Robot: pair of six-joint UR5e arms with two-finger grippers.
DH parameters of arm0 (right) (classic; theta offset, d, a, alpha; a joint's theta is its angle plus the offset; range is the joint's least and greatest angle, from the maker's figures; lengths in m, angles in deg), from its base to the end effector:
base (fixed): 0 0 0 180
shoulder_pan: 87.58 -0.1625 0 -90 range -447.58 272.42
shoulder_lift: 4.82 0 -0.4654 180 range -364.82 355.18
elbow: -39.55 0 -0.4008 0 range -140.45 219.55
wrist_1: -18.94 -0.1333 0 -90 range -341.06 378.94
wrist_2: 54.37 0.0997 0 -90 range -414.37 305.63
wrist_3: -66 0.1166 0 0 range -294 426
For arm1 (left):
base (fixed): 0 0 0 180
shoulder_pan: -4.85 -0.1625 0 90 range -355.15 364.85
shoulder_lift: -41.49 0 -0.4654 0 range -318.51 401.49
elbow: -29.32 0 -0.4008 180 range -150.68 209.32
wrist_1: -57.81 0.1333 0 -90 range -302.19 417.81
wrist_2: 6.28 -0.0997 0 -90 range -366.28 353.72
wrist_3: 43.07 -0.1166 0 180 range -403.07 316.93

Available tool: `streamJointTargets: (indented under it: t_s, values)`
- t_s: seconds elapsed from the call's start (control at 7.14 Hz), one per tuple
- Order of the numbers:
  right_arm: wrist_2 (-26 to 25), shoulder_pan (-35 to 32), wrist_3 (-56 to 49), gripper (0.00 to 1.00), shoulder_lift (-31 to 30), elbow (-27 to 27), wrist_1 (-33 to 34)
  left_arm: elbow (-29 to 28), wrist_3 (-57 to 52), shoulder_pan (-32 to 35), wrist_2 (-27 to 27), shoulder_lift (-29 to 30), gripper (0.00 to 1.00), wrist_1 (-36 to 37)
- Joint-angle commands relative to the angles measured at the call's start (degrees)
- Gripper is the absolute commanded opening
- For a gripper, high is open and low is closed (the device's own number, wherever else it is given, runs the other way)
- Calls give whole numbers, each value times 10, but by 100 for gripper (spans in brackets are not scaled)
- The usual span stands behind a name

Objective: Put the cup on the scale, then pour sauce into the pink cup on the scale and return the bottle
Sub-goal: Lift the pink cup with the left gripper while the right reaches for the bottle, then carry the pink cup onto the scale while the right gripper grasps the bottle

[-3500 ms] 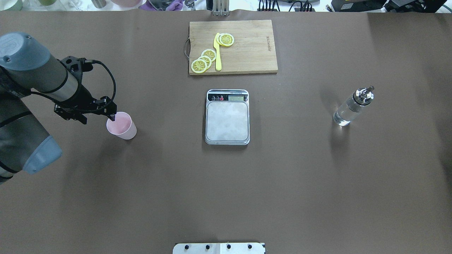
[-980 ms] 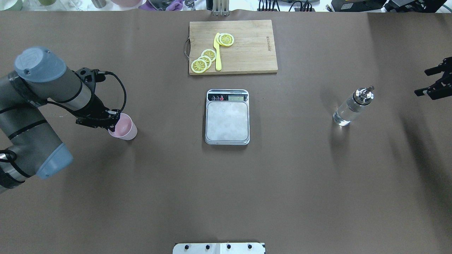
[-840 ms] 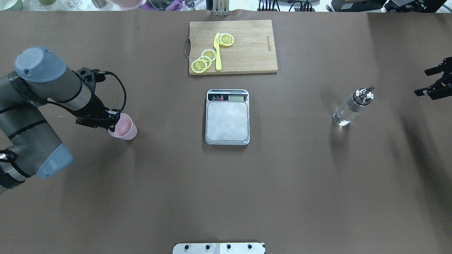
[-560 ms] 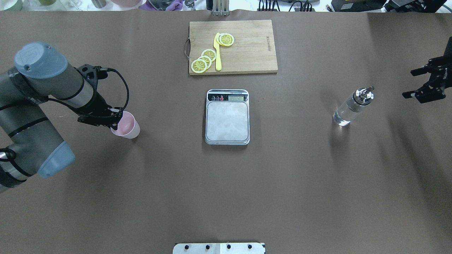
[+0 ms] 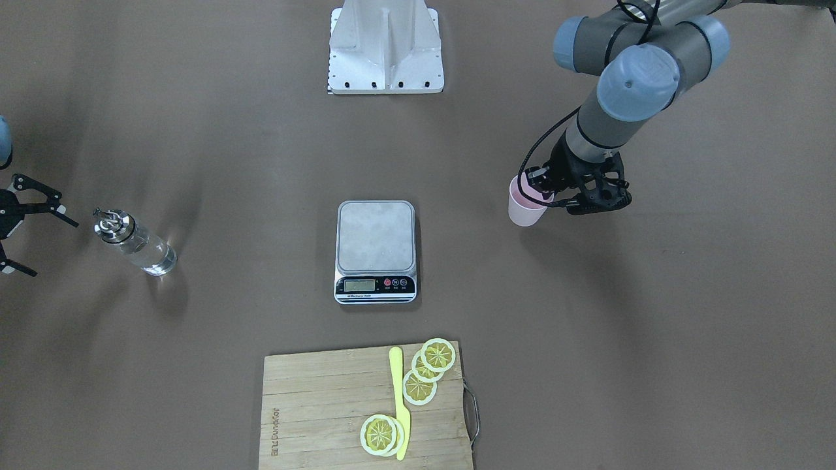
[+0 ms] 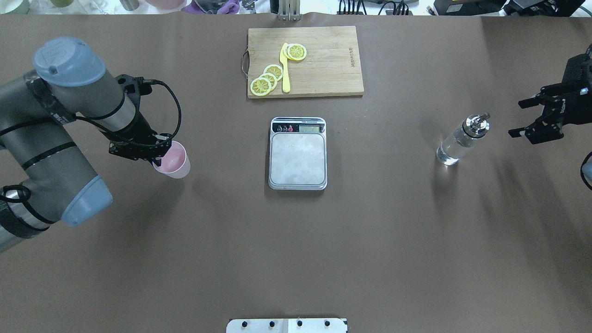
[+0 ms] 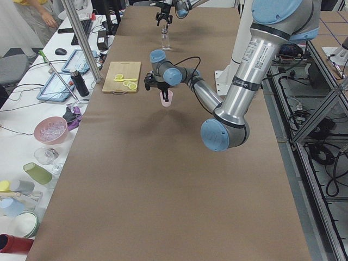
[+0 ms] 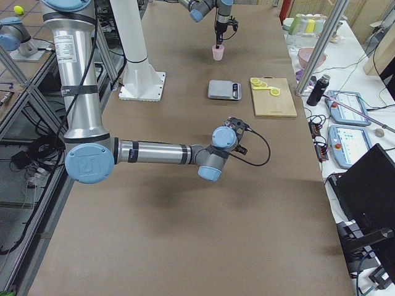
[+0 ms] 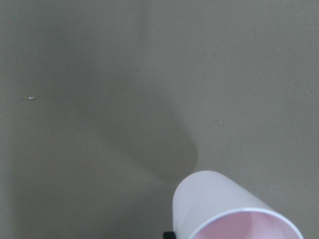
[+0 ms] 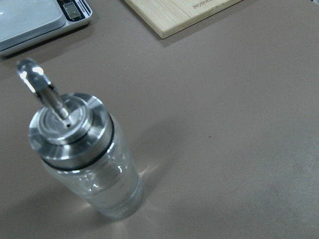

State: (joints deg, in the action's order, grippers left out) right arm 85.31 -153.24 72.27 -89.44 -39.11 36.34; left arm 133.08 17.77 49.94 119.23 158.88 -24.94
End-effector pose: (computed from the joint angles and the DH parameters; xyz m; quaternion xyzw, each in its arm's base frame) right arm -0.1867 -0.5204 0.6059 0.3882 -0.4702 -0.3470 0.7127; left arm 0.4136 -0.5078 0.3352 -0.0650 0.3974 -0.0382 0.9145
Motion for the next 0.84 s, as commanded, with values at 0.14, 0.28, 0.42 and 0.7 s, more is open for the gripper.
streamJointTargets:
  t_s: [0.14,0.28,0.42,0.7]
  values:
    - [-1,32,52,100,8,0,-41,-13,8,-8,2,53,0,23]
    - [0,37,53,100,8,0,-42,-30,9,-10,19,70,0,23]
    - [0,38,53,100,8,0,-46,-56,8,-11,36,100,0,23]
    - [-2,41,60,100,12,1,-54,-93,2,-13,36,151,0,23]
